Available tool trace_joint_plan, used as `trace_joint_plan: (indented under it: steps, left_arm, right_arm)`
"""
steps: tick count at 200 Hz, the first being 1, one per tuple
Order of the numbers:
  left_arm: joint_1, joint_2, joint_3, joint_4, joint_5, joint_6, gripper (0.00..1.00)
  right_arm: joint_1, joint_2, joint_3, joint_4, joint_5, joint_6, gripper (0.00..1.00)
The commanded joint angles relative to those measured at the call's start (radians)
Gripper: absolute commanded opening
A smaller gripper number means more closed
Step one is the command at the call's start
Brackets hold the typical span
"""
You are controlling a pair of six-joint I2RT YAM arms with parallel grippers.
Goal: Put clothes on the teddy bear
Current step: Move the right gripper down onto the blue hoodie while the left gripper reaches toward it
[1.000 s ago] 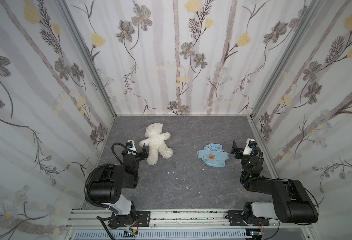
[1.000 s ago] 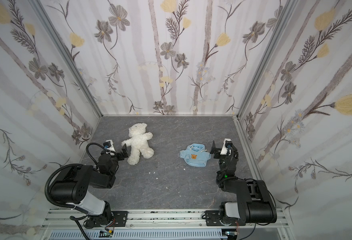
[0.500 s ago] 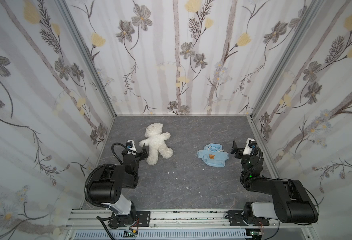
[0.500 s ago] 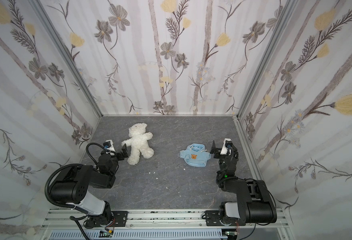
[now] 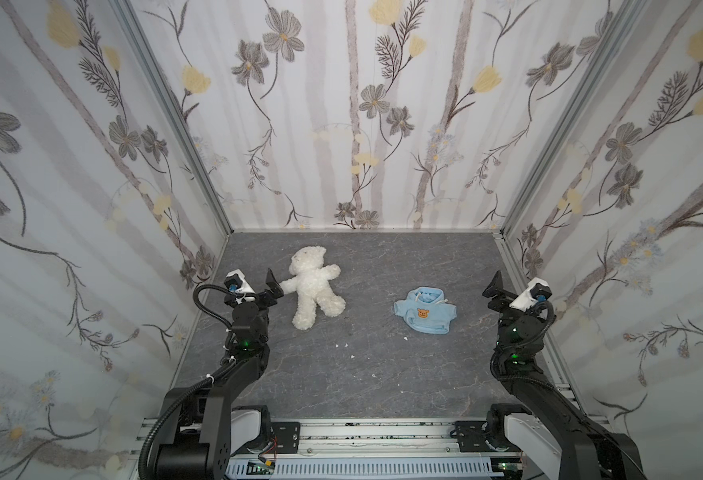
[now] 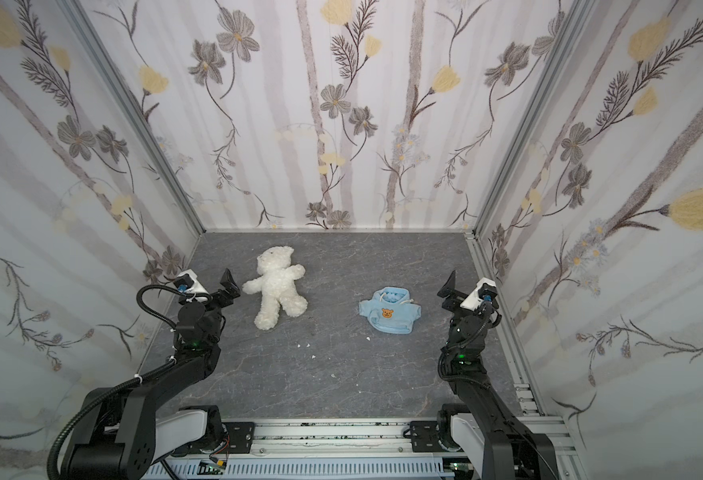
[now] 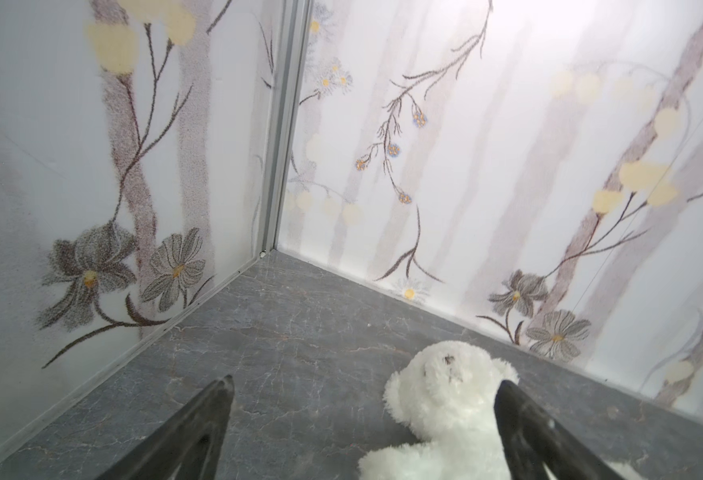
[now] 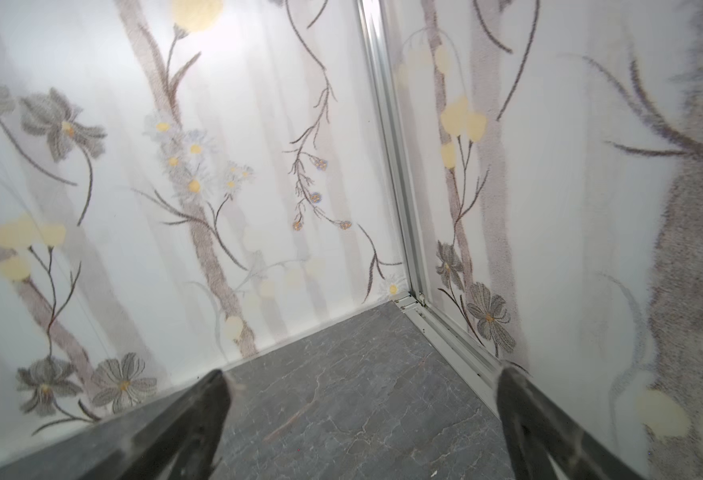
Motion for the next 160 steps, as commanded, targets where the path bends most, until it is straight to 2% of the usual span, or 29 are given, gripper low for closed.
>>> trace_joint_plan:
  steps: [1, 19, 40, 71, 82, 107, 130, 160]
  left_arm:
    - [-0.022, -0.028, 0.041, -0.218, 0.248, -0.273, 0.97]
    - [-0.111, -0.038, 0.061, -0.251, 0.34, -0.359, 0.96]
    - [-0.255, -0.077, 0.106, -0.375, 0.301, -0.329, 0.96]
    - [-0.412, -0.081, 0.184, -0.516, 0.278, -0.256, 0.96]
    - [-0.463, -0.05, 0.215, -0.527, 0.299, -0.239, 0.96]
    - [-0.57, 0.055, 0.29, -0.537, 0.33, -0.208, 0.96]
    - [-0.624, 0.117, 0.328, -0.535, 0.318, -0.196, 0.96]
    - [-0.65, 0.126, 0.34, -0.535, 0.299, -0.178, 0.96]
  right_arm:
    - [0.015, -0.042, 0.062, -0.34, -0.163, 0.224, 0.97]
    - [0.13, -0.01, 0.086, -0.436, -0.245, 0.314, 0.94]
    - [0.257, 0.056, 0.135, -0.619, -0.2, 0.33, 0.92]
    - [0.261, 0.166, 0.153, -0.719, -0.221, 0.338, 0.84]
    - [0.264, 0.226, 0.187, -0.772, -0.25, 0.337, 0.8]
    - [0.264, 0.342, 0.201, -0.751, -0.335, 0.37, 0.74]
    - [0.263, 0.397, 0.201, -0.735, -0.336, 0.386, 0.69]
    - [0.262, 0.413, 0.187, -0.703, -0.299, 0.391, 0.64]
